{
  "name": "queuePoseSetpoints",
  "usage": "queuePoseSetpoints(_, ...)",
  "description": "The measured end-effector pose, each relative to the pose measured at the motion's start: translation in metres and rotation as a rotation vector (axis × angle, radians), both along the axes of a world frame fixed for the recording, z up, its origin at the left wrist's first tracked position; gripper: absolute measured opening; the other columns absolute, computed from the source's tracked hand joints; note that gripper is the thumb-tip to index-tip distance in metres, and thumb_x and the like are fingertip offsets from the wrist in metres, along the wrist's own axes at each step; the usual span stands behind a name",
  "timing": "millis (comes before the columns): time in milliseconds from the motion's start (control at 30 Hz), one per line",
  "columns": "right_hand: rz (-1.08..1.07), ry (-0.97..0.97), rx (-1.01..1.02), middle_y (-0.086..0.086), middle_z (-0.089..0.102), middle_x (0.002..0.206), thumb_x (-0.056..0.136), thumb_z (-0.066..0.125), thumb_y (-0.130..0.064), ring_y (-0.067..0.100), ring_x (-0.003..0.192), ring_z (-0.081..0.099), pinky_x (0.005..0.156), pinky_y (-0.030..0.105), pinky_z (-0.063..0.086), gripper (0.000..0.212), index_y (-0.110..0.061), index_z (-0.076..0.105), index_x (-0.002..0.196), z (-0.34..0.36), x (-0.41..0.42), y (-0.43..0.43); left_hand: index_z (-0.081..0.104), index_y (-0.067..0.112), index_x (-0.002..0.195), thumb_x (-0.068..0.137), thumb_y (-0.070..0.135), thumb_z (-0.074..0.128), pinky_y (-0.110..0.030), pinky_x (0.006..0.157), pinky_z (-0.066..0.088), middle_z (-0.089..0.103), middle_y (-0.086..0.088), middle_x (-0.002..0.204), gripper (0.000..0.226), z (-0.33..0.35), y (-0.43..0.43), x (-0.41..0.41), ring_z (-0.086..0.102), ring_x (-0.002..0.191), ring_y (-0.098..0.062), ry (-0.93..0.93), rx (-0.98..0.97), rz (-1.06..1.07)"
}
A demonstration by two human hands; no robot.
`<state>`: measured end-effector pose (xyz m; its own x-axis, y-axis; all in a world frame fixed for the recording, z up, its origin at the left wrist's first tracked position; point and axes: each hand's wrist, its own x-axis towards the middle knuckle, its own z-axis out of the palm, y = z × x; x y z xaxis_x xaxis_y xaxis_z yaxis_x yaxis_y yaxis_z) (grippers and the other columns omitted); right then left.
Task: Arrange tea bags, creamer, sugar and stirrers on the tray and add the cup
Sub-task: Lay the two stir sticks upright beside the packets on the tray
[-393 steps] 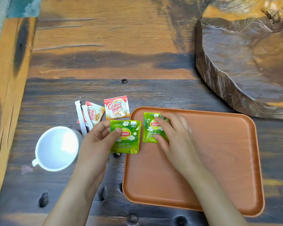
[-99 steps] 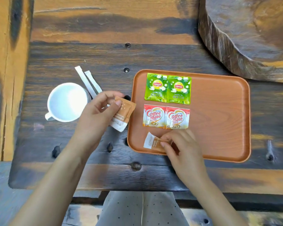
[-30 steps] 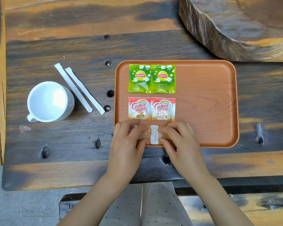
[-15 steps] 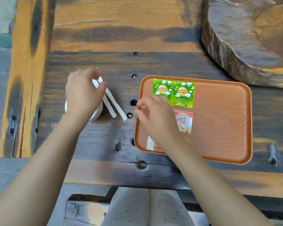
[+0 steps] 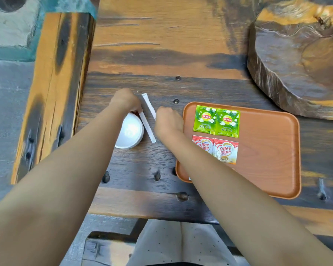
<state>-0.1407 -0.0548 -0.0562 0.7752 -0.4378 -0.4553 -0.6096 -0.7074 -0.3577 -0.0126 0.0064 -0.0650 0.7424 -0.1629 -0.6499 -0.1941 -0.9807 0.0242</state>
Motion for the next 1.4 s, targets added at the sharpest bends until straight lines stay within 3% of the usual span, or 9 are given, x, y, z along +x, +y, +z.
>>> queuePoseSetpoints(233, -0.231, 0.038, 0.092, 0.017, 0.058, 0.126, 0.087, 0.050, 0.000, 0.034, 0.116, 0.055, 0.088, 0.037, 0.048, 0.032, -0.003, 0.054, 0.119, 0.003, 0.013, -0.001, 0.045, 0.010, 0.057, 0.071, 0.006, 0.056, -0.025, 0.046, 0.039, 0.059, -0.010, 0.075, 0.019, -0.006, -0.017, -0.002, 0.054, 0.061, -0.025, -0.033, -0.101, 0.022)
queuePoseSetpoints(400, -0.342, 0.011, 0.124, 0.015, 0.060, 0.124, 0.086, 0.051, -0.003, 0.033, 0.113, 0.057, 0.085, 0.036, 0.049, 0.027, -0.005, 0.060, 0.111, 0.008, 0.015, -0.011, 0.053, 0.007, 0.067, 0.074, 0.006, 0.059, -0.031, 0.061, 0.049, 0.063, -0.013, 0.086, 0.009, -0.005, -0.024, -0.005, 0.065, 0.083, -0.030, -0.028, -0.149, 0.042)
queuePoseSetpoints(567, -0.503, -0.065, 0.192, 0.017, 0.065, 0.114, 0.083, 0.057, -0.011, 0.035, 0.104, 0.061, 0.069, 0.030, 0.041, 0.022, -0.007, 0.065, 0.104, 0.019, 0.011, -0.038, 0.054, 0.007, 0.061, 0.077, 0.005, 0.051, -0.023, 0.046, 0.045, 0.061, -0.007, 0.056, 0.017, -0.002, -0.028, -0.010, 0.062, 0.059, -0.023, -0.022, -0.190, 0.033)
queuePoseSetpoints(700, -0.572, -0.137, 0.338, 0.020, 0.069, 0.106, 0.081, 0.056, -0.006, 0.033, 0.100, 0.063, 0.074, 0.028, 0.046, 0.019, -0.003, 0.070, 0.093, 0.029, -0.005, -0.067, 0.051, 0.008, 0.058, 0.078, 0.008, 0.052, -0.024, 0.056, 0.050, 0.057, -0.001, 0.035, 0.020, 0.011, -0.035, -0.022, 0.059, 0.053, -0.020, 0.036, -0.291, 0.097)
queuePoseSetpoints(833, -0.663, -0.252, 0.526, 0.012, 0.064, 0.075, 0.080, 0.058, -0.001, 0.024, 0.071, 0.060, 0.070, 0.029, 0.053, 0.027, -0.016, 0.058, 0.058, 0.044, -0.023, -0.087, 0.051, 0.010, 0.061, 0.078, 0.004, 0.053, -0.028, 0.059, 0.051, 0.054, -0.010, 0.060, 0.018, 0.028, -0.047, -0.032, 0.052, 0.057, -0.023, 0.153, -0.551, 0.316)
queuePoseSetpoints(933, -0.710, -0.305, 0.677, 0.000, 0.056, 0.061, 0.082, 0.061, -0.003, 0.008, 0.052, 0.051, 0.045, 0.015, 0.039, 0.027, -0.019, 0.055, 0.061, 0.063, -0.044, -0.103, 0.044, 0.018, 0.059, 0.082, 0.000, 0.052, -0.017, 0.043, 0.048, 0.048, -0.003, 0.061, 0.030, 0.048, -0.059, -0.044, 0.048, 0.054, -0.012, 0.270, -0.782, 0.468)
queuePoseSetpoints(1067, -0.839, -0.401, 0.852, -0.004, 0.058, 0.050, 0.083, 0.062, -0.003, 0.001, 0.039, 0.050, 0.046, 0.017, 0.034, 0.022, -0.016, 0.060, 0.067, 0.085, -0.088, -0.131, 0.051, 0.015, 0.073, 0.086, -0.001, 0.051, -0.017, 0.047, 0.055, 0.053, -0.004, 0.070, 0.021, 0.074, -0.070, -0.071, 0.054, 0.062, -0.014, 0.518, -1.011, 0.617)
queuePoseSetpoints(1200, -0.976, -0.390, 0.774, 0.004, 0.052, 0.059, 0.082, 0.064, -0.005, 0.009, 0.045, 0.042, 0.044, 0.018, 0.032, 0.013, -0.014, 0.063, 0.072, 0.086, -0.155, -0.156, 0.056, 0.018, 0.081, 0.089, 0.003, 0.051, -0.022, 0.063, 0.055, 0.061, 0.002, 0.070, 0.018, 0.077, -0.074, -0.107, 0.059, 0.067, -0.010, 0.682, -1.081, 0.727)
queuePoseSetpoints(1400, -1.029, -0.142, 0.623, 0.001, 0.052, 0.053, 0.081, 0.067, -0.007, 0.002, 0.032, 0.042, 0.030, 0.011, 0.028, 0.007, -0.011, 0.067, 0.074, 0.040, -0.234, -0.150, 0.054, 0.018, 0.080, 0.090, 0.002, 0.050, -0.023, 0.068, 0.050, 0.059, -0.001, 0.082, 0.020, 0.068, -0.081, -0.164, 0.057, 0.074, -0.011, 0.750, -1.032, 0.748)
